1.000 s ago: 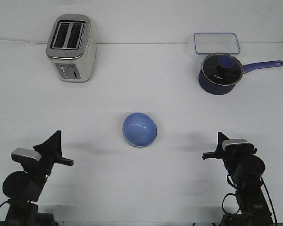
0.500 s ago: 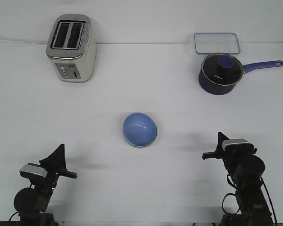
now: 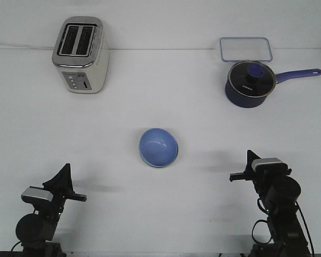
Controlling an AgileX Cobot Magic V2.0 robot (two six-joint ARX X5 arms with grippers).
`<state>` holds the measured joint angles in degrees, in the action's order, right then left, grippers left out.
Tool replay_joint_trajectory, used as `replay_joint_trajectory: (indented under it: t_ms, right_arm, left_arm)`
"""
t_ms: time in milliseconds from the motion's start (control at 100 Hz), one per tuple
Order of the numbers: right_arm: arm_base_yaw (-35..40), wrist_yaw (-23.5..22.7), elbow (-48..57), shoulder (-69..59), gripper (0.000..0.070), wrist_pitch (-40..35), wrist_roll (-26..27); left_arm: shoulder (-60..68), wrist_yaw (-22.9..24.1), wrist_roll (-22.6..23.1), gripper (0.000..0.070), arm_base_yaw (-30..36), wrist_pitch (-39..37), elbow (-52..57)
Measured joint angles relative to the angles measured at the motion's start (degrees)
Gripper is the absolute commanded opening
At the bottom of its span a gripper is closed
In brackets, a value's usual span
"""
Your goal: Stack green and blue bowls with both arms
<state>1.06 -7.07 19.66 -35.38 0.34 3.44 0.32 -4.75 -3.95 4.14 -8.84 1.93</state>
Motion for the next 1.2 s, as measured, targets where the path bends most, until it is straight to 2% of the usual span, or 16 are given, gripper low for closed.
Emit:
replay_joint_trajectory:
  t_ms: [1200]
  right_arm:
    - [0.0,-0.1,-0.1,2.1,0.0007,-0.2,0.0]
  left_arm:
    - [0.0,0.0,0.0,0.0011,0.0,-0.3,0.0]
